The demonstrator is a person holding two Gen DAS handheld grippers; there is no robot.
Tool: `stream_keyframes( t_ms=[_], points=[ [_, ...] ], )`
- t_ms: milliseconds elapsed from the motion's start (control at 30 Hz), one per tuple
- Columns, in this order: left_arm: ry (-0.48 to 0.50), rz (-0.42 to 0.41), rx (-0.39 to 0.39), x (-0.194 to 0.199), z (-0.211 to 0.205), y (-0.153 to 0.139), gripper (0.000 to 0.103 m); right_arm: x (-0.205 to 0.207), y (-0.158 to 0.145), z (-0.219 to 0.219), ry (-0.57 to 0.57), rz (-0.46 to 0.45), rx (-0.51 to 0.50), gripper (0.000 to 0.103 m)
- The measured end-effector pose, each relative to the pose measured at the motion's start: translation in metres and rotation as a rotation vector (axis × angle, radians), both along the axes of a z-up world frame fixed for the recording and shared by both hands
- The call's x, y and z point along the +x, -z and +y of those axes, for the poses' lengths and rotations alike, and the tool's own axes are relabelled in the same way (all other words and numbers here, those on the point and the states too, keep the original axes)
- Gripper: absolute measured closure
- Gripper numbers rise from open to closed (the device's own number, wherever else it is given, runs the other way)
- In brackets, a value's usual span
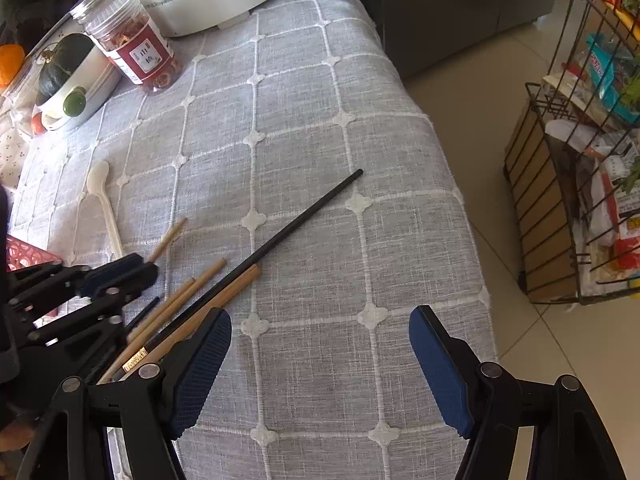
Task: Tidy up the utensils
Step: 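Grasp another wooden chopstick with the left tool while the right tool reaches toward the chopsticks, then grasp a wooden chopstick with the right tool while the left tool carries its chopstick toward the basket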
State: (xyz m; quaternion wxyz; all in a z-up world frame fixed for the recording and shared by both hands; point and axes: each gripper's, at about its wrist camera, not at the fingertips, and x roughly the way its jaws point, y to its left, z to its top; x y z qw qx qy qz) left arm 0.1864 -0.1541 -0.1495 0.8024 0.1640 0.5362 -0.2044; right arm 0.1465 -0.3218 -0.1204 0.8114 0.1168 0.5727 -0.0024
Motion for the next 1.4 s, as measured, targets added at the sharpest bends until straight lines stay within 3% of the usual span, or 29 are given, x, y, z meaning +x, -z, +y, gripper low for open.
stream_keyframes(
  t_ms=[400,533,800,967,1167,1400],
  points=[
    [-0.081,-0.165,-0.163,-0.061,0.073,-0.100,0.096,0.012,0.016,0.026,-0.011,0.044,0.073,0.026],
    [-0.106,-0.228,-0.213,-0.086,0.101,-0.122,0.096,0.019,0.016,0.040,-0.023,0.029,0.081,0.036],
    [-0.169,-0.297,-0.329,-0.104,0.147,-0.151,0.098,0.029,0.030,0.063,-0.041,0.080,0.058,0.059],
    [-0.196,-0.297,-0.371,-0.105,0.166,-0.158,0.098,0.034,0.043,0.065,-0.016,0.114,0.056,0.064],
    [-0.202,-0.307,-0.393,-0.111,0.178,-0.164,0.098,0.032,0.042,0.072,-0.006,0.139,0.015,0.072],
    [-0.206,-0.310,-0.400,-0.115,0.185,-0.166,0.098,0.022,0.043,0.066,0.021,0.158,0.037,0.077]
  ],
)
